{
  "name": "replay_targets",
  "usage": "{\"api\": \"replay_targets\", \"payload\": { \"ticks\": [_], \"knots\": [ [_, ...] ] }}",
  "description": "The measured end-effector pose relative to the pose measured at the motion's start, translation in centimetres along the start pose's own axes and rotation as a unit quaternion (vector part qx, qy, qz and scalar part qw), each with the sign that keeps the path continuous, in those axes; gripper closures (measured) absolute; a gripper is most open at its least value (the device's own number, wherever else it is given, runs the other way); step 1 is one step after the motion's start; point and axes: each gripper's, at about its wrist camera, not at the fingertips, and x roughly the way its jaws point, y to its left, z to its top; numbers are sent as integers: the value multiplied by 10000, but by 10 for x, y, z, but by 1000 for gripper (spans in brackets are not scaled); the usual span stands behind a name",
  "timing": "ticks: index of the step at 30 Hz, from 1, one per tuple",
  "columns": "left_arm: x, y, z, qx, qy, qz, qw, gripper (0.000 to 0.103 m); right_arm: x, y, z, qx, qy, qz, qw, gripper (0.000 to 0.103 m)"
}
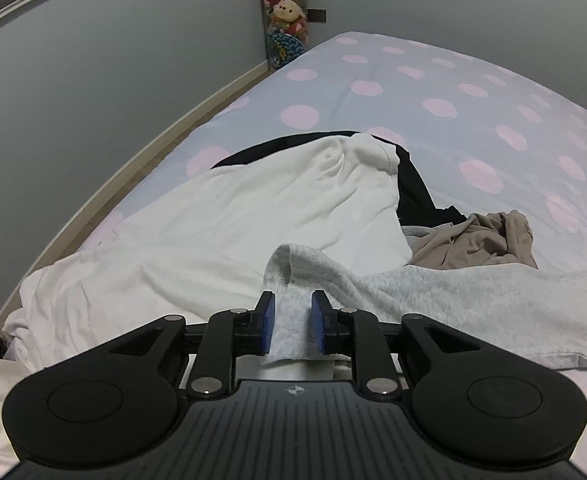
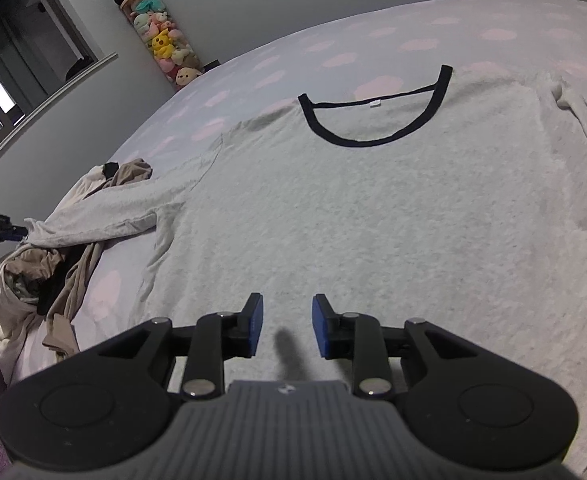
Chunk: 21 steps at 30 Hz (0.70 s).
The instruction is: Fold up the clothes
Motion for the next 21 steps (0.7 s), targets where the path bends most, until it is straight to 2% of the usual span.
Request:
{"api": "replay_targets", "payload": {
  "ticks": [1, 3, 4, 7, 11, 16, 19, 21],
  "knots": [
    [1, -2, -2, 39, 17, 7, 10000, 85, 1, 0, -1, -16, 14, -4, 10000, 72],
    [3, -5, -6, 117, 51, 22, 9999, 102, 3, -1, -3, 6, 33, 3, 10000, 72],
    [2, -6, -8, 149, 40, 22, 9999, 103, 3, -2, -3, 27, 32, 1, 10000, 72],
    [-9, -5, -10, 196, -108, -20, 9997, 103, 3, -5, -4, 57, 10, -7, 10000, 72],
    [-21, 3, -8, 181, -104, -23, 9998, 103, 2, -7, -4, 98, -25, -10, 9999, 72],
    [-23, 18, -5, -206, -106, 0, 9997, 102, 3, -6, -6, 69, 1, 31, 10000, 72],
    [-16, 15, -5, -227, -74, -2, 9997, 91, 3, -4, -7, 27, 15, 39, 10000, 72],
    [-11, 13, -6, -273, -47, 25, 9996, 89, 4, -4, -7, 31, 19, 38, 10000, 72]
  ]
}}
